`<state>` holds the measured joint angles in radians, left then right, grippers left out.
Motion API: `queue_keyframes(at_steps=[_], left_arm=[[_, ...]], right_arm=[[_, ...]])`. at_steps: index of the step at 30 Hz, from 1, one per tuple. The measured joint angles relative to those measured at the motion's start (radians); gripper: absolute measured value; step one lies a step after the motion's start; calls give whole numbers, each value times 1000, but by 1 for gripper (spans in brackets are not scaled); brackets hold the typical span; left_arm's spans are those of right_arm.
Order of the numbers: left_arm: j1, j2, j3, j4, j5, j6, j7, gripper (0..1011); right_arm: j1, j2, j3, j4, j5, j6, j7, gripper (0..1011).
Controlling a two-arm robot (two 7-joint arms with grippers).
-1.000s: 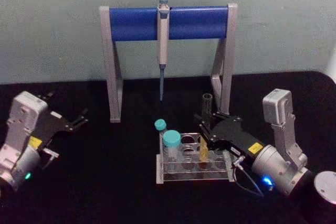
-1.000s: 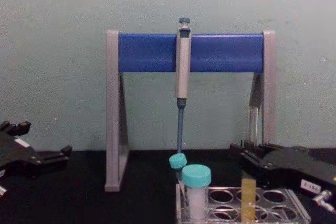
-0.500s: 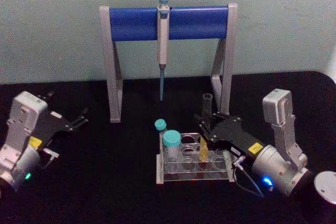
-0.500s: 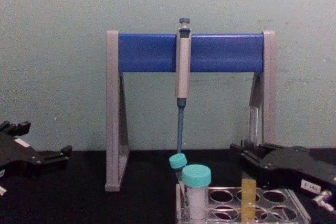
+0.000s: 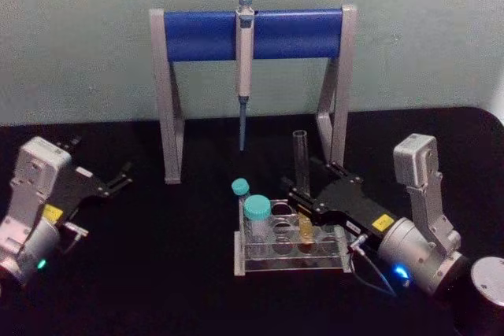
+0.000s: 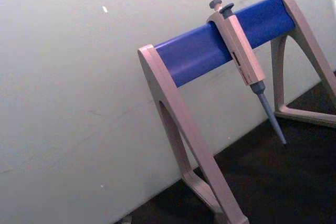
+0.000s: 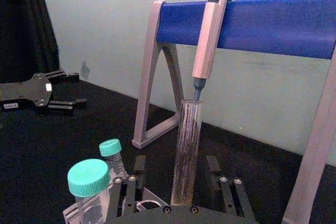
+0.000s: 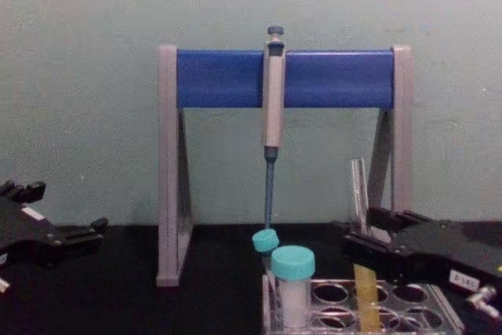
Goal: Pick up the test tube from the test tube rack, shake it, then place it back into the test tube rack.
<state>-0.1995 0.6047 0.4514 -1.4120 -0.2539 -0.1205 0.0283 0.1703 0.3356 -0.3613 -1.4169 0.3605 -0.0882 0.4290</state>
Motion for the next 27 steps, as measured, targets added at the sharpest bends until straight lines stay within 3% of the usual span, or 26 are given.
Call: queue_keyframes(at_steps=[3,11,19,27], left_arm=[[0,0,0,0,0,0,0,1010],[0,0,0,0,0,0,0,1010],[0,0,0,0,0,0,0,1010],[0,0,0,0,0,0,0,1010]], right_arm=[[0,0,0,0,0,0,0,811],[0,0,0,0,1,-1,0,989],[0,0,0,0,2,-1,0,1000],[-47,28,22,-59,20,-4,5,1000]])
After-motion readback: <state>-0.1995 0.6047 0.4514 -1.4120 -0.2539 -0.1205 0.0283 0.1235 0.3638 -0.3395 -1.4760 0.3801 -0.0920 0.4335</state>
